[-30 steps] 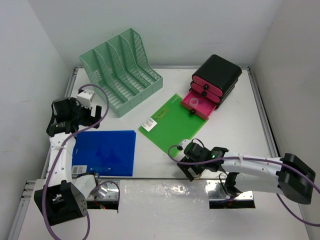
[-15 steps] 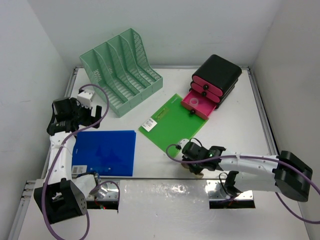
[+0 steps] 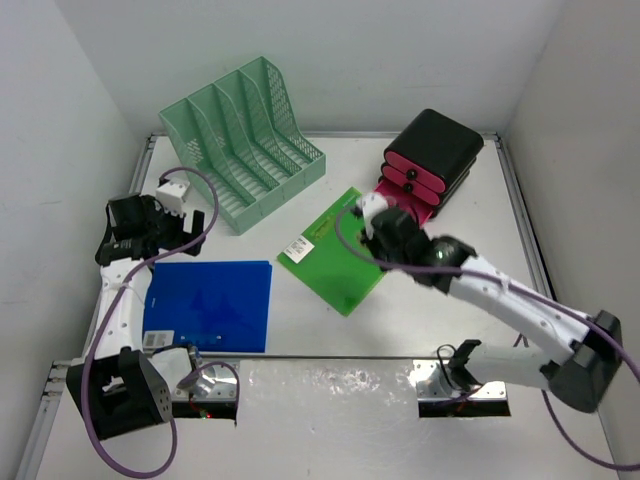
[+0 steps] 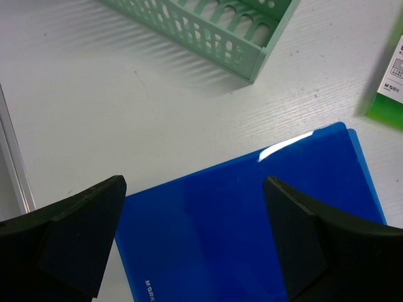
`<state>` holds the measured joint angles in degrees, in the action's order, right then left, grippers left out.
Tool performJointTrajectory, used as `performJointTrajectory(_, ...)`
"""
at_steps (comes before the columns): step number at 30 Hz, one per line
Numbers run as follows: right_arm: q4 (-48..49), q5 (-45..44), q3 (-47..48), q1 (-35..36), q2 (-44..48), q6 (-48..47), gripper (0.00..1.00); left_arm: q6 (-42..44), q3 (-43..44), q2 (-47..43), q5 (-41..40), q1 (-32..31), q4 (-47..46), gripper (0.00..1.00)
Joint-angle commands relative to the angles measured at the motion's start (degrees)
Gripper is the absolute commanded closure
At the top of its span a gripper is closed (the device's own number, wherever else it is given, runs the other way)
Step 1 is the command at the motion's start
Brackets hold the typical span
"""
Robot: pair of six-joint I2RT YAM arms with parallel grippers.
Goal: Organize the desk
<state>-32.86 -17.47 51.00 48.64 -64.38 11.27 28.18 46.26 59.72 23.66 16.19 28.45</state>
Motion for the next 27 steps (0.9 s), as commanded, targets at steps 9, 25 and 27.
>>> performJointTrajectory(9,4.20,-11.34,29.05,-17.97,-34.04,-27.34,1.00,0.03,0.76,1.89,0.16,-0.10,-4.19,0.11)
performJointTrajectory(25,12.55,-11.01,26.08,-27.10,-45.83,-27.44,1.00,-0.23,1.55,4.79,-1.25,-0.10,-4.63,0.11)
performJointTrajectory(27,13.26,-7.50,24.94,-27.63,-46.10,-27.18,1.00,-0.24,1.64,4.96,-1.42,-0.10,-4.63,0.11)
